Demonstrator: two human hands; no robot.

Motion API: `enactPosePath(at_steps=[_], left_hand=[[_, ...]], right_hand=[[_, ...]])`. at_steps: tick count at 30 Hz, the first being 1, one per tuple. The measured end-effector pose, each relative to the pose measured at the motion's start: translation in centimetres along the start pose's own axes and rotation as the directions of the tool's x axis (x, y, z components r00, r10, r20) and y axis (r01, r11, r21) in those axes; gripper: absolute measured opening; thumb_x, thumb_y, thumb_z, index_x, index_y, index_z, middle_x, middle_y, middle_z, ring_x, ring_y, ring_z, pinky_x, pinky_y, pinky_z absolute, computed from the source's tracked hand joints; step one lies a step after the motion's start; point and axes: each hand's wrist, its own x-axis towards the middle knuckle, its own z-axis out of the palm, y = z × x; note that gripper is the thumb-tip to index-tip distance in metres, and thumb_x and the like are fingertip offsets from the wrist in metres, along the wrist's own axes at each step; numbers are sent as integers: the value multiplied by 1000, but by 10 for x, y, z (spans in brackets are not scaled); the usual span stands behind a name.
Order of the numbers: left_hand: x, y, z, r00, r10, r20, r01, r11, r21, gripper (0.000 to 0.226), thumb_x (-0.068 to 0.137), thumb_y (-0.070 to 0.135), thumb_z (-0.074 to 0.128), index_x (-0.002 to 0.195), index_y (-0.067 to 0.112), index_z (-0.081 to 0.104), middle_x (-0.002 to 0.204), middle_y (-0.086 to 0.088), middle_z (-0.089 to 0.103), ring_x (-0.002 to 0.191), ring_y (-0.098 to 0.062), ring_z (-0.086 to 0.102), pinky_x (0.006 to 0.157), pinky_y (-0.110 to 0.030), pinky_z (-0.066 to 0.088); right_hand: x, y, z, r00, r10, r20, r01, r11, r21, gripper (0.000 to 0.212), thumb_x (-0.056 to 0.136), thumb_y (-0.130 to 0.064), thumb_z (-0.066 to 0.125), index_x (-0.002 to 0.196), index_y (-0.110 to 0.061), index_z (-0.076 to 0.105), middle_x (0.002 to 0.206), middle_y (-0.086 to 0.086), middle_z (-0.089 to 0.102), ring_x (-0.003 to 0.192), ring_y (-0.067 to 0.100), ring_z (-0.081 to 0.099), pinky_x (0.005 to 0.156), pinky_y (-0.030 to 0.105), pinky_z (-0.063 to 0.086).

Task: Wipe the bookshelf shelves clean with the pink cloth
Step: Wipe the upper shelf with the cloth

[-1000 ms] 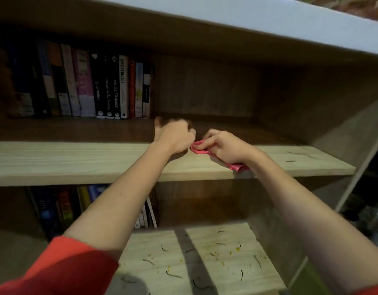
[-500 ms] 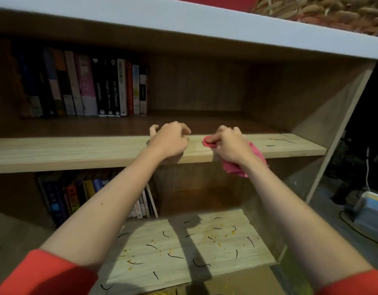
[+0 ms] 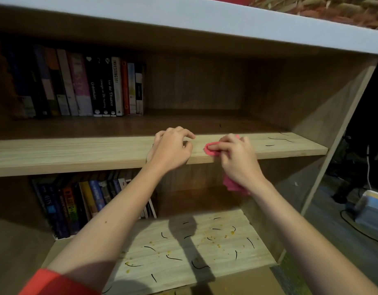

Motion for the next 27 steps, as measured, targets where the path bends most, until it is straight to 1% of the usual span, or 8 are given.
enactPosePath(at_steps=[4, 7, 9, 13, 16, 19, 23, 27], left_hand=[[1, 5, 2, 999, 25, 45, -29, 997, 71, 27, 94, 25, 45, 116, 27, 61, 128, 7, 55, 124, -14, 41, 108, -36, 20], [6, 18, 7, 996, 48, 77, -51, 998, 32, 27, 96, 25, 43, 117, 26, 60, 129, 6, 53, 125, -13, 41, 110, -37, 17], [13, 32, 13, 991, 70, 116, -72, 997, 7, 28, 96, 27, 42, 119, 25, 59, 131, 5, 52, 125, -14, 41, 109, -38, 18], [31, 60, 31, 980, 101, 173, -100, 995, -12, 31, 96, 31, 41, 123, 26, 55, 137, 4, 48, 128, -16, 39, 111, -42, 14], [42, 81, 41, 950, 142, 277, -141, 990, -25, 39, 96, 40, 41, 132, 26, 47, 143, 2, 40, 135, -18, 32, 113, -49, 0], [48, 92, 55, 946, 147, 290, -156, 988, 8, 51, 90, 55, 44, 132, 27, 46, 143, 4, 39, 136, -18, 29, 112, -52, -5], [48, 89, 69, 944, 255, 208, -263, 965, 9, 49, 86, 60, 48, 123, 28, 52, 134, 8, 43, 132, -11, 32, 112, -51, -9], [51, 86, 72, 916, 303, 264, -325, 945, 43, 51, 86, 61, 48, 125, 29, 55, 135, 11, 45, 131, -9, 34, 111, -53, -10]], right_hand=[[-3, 4, -22, 996, 10, 86, -31, 969, 246, 32, 92, -3, 48, 104, -22, 71, 102, -6, 56, 101, 15, 44, 91, 29, 36], [4, 23, -23, 991, 130, -12, -128, 988, 91, 31, 94, -8, 48, 111, -23, 68, 111, -4, 55, 102, 17, 40, 91, 31, 36], [-2, 27, -17, 996, 82, -23, -82, 997, -6, 31, 93, -8, 49, 113, -23, 68, 113, -2, 55, 102, 20, 41, 91, 33, 37], [-14, 42, -29, 997, 75, -26, -71, 989, 131, 33, 92, -3, 49, 108, -22, 70, 102, -8, 53, 97, 14, 39, 81, 21, 28], [-10, 77, -43, 959, 250, -131, -225, 957, 180, 33, 91, 0, 49, 109, -20, 69, 104, -4, 55, 107, 22, 46, 97, 35, 38], [-4, 101, -49, 929, 345, -133, -326, 934, 147, 34, 90, -1, 48, 109, -19, 69, 107, -1, 58, 108, 27, 49, 99, 46, 40], [5, 115, -51, 906, 390, -165, -383, 921, 71, 35, 90, -2, 45, 108, -20, 70, 111, 2, 58, 110, 29, 46, 100, 44, 37], [9, 114, -52, 920, 365, -144, -380, 920, -99, 38, 90, -3, 41, 111, -19, 69, 115, 6, 60, 104, 32, 40, 91, 38, 33]])
